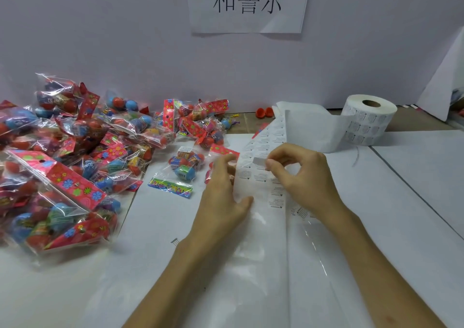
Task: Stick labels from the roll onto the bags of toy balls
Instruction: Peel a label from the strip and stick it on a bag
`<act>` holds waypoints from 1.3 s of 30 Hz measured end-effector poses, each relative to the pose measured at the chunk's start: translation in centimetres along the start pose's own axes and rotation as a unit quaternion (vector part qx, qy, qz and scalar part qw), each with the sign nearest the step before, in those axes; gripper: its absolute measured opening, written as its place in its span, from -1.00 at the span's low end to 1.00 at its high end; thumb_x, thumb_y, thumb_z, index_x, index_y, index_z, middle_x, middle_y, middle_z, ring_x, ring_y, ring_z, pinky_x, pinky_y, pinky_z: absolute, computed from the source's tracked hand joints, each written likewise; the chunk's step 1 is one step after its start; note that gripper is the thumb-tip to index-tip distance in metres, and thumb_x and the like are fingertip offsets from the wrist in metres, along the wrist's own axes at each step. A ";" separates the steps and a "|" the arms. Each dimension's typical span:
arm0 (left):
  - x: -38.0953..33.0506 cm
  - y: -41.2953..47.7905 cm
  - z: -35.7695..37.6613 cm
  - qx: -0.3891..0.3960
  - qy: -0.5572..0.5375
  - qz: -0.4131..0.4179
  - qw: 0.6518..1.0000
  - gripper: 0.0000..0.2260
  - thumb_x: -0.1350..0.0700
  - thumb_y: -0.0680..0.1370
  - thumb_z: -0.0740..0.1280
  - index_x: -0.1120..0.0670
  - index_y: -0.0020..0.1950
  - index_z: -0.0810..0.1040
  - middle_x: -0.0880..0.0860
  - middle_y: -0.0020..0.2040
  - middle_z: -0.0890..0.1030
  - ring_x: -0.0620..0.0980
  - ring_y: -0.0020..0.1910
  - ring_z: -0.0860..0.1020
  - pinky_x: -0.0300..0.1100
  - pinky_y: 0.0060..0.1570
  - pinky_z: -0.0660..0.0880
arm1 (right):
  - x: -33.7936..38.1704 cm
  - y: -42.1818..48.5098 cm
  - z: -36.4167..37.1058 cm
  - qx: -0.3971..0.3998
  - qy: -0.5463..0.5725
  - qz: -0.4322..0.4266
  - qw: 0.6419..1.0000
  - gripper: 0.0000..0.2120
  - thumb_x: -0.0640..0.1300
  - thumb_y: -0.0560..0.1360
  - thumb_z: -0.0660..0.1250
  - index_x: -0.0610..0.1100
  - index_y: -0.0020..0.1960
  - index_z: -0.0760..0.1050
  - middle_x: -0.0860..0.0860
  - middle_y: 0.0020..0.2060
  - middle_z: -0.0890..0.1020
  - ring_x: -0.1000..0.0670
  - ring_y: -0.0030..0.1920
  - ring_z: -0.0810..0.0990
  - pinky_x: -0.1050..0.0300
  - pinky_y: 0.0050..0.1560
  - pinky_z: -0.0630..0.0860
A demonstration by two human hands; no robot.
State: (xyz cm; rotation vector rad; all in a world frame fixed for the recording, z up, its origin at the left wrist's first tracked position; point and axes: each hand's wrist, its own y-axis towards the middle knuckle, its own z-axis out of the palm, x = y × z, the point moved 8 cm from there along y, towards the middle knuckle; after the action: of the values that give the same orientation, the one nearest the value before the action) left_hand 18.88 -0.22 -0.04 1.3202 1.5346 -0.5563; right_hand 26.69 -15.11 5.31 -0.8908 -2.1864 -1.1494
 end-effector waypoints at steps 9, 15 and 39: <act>-0.9 -1.0 2.4 0.106 0.060 0.059 0.991 -0.91 0.10 0.61 0.37 -0.07 -0.01 0.65 -0.11 -0.40 0.51 -0.10 -0.41 0.47 -0.29 -0.32 0.38 | 0.5 0.0 -0.8 -0.049 0.021 -0.011 0.999 -0.91 -0.19 0.57 0.41 -0.02 0.01 0.63 0.15 -0.17 0.71 0.13 -0.17 0.68 0.34 -0.10 0.57; 0.0 0.0 1.1 0.034 -0.095 -0.016 0.995 -0.88 0.06 0.66 0.33 -0.04 0.05 0.68 -0.07 -0.43 0.53 -0.12 -0.44 0.47 -0.20 -0.38 0.44 | 0.8 -0.2 0.3 -0.030 0.014 -0.027 0.999 -0.83 -0.20 0.54 0.45 0.04 0.06 0.63 0.23 -0.12 0.67 0.12 -0.15 0.65 0.30 -0.16 0.56; -0.5 0.3 -1.1 -0.026 -0.182 -0.033 0.982 -0.83 0.31 0.60 0.37 0.08 0.04 0.71 -0.09 -0.37 0.61 -0.19 -0.43 0.51 -0.35 -0.40 0.42 | 0.9 -0.5 1.9 0.011 0.012 -0.029 0.999 -0.89 -0.15 0.50 0.51 0.03 -0.04 0.64 0.21 -0.09 0.61 0.07 -0.19 0.63 0.20 -0.14 0.53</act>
State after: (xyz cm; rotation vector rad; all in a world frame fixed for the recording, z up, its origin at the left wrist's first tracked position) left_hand 18.69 0.53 0.92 1.0611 1.2833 -0.7499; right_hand 25.44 -13.39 4.71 -0.8053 -2.2137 -1.1560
